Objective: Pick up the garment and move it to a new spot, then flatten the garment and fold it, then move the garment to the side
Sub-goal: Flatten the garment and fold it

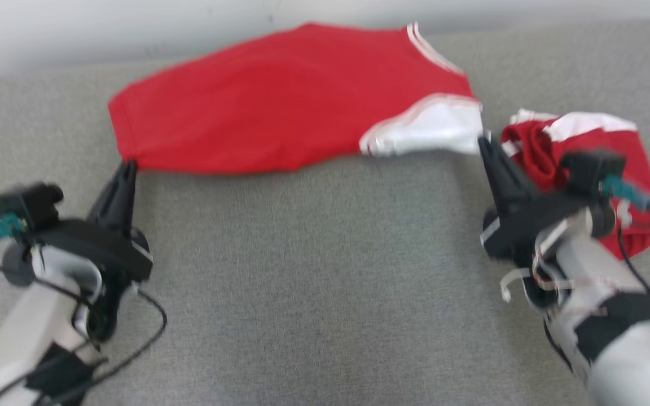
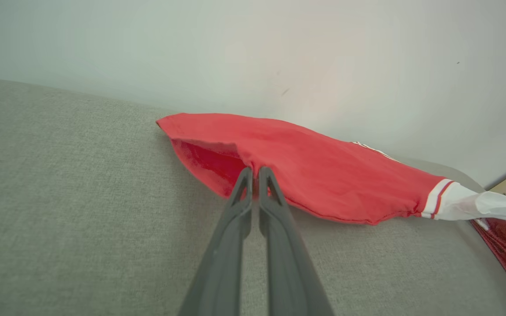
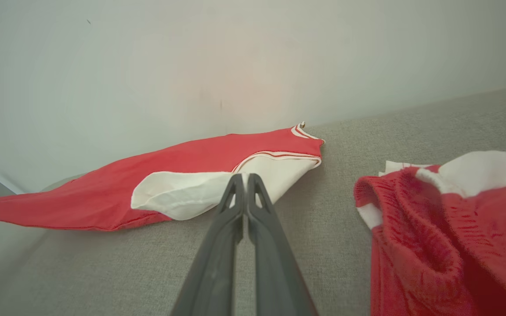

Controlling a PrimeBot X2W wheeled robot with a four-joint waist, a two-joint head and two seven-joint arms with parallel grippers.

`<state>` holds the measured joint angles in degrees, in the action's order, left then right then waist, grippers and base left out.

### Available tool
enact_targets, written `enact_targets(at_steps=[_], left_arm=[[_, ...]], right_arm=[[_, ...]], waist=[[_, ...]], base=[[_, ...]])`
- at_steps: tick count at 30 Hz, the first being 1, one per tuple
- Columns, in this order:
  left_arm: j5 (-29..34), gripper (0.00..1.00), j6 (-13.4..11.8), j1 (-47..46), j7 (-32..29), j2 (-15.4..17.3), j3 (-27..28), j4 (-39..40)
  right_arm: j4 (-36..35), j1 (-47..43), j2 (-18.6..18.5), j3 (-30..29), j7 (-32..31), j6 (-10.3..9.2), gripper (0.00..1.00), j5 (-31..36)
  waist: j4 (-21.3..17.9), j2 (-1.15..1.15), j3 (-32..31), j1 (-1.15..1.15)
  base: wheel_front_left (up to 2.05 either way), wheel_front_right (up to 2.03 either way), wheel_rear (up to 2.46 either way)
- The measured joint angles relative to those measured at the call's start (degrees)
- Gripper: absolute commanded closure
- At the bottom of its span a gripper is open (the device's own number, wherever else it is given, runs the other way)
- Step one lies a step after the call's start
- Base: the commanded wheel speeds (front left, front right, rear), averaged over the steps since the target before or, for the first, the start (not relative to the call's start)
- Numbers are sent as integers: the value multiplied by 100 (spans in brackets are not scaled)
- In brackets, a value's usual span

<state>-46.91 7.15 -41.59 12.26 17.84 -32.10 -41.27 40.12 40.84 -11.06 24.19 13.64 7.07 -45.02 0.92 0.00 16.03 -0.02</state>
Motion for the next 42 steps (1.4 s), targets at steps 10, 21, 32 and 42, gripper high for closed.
enact_targets(at_steps=[10,21,32,42], left_arm=[[-53,100,0,1347,148,-167,-229,189],[182,100,-15,2703,190,99,-477,505],[166,100,-193,3326,191,250,-383,1088],[127,100,-198,2769,64,219,-313,1457]], right_arm=[[-755,-1650,-466,274,24,0,100,-336],[-1603,-3756,-878,479,23,0,100,-637],[-2419,-4274,-1267,422,-144,-207,100,-641],[-2766,-3471,-1368,483,-764,-505,100,-472]], waist=[[-30,0,-826,0],[137,-1,-1696,0],[217,-1,-1806,2],[142,0,-1402,2]], base=[[0,0,0],[0,0,0],[0,0,0],[0,0,0]])
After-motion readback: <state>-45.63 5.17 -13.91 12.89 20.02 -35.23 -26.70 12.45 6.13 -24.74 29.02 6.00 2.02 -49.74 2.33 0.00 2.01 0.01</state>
